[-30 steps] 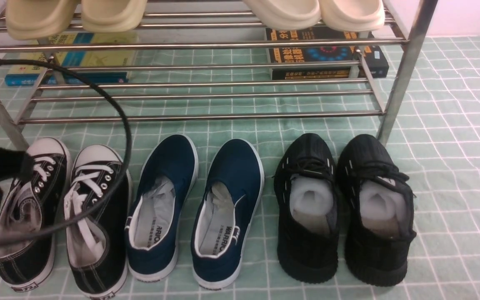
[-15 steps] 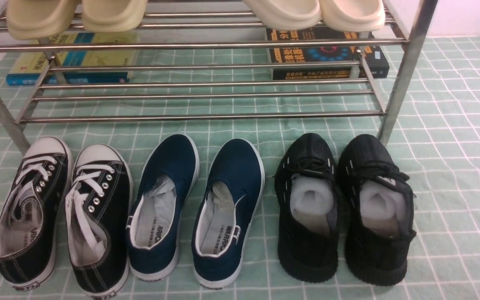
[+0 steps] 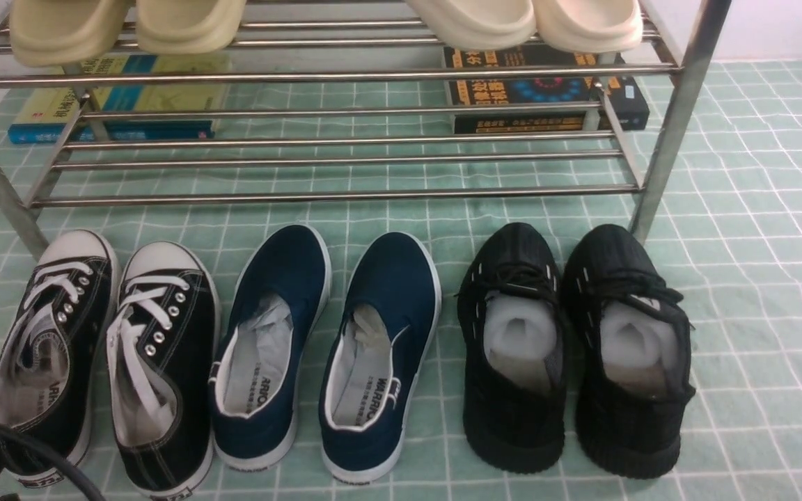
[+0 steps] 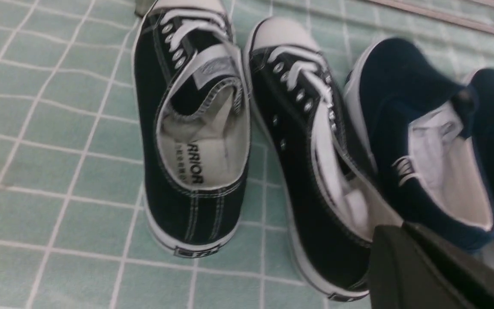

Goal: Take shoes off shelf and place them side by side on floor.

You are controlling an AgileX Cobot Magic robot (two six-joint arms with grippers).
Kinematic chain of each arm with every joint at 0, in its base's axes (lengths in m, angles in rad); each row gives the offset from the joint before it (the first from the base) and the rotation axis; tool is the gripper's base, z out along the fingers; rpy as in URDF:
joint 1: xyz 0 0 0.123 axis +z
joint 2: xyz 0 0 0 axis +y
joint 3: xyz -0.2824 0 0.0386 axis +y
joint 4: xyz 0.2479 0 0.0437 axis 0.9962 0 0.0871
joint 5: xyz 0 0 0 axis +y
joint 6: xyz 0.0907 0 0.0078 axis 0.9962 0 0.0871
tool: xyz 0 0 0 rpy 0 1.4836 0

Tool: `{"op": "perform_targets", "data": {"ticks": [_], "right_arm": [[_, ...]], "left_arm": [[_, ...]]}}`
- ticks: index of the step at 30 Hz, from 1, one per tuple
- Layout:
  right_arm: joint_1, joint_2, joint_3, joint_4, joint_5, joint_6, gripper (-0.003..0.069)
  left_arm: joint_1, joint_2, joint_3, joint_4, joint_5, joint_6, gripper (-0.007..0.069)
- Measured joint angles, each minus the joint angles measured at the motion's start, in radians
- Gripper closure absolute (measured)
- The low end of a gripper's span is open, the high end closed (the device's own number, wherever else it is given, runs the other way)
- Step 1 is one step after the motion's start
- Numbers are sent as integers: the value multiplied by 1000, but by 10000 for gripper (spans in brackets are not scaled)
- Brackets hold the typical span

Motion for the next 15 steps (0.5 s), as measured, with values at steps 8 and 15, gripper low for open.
{"op": "perform_targets", "data": {"ticks": [8,15], "right_arm": [[0,0,0,0,0,0,418],[0,0,0,0,0,0,418]], "left_arm": [[0,20,0,30,-2,0,606],[0,20,5,70,-6,0,606]]}}
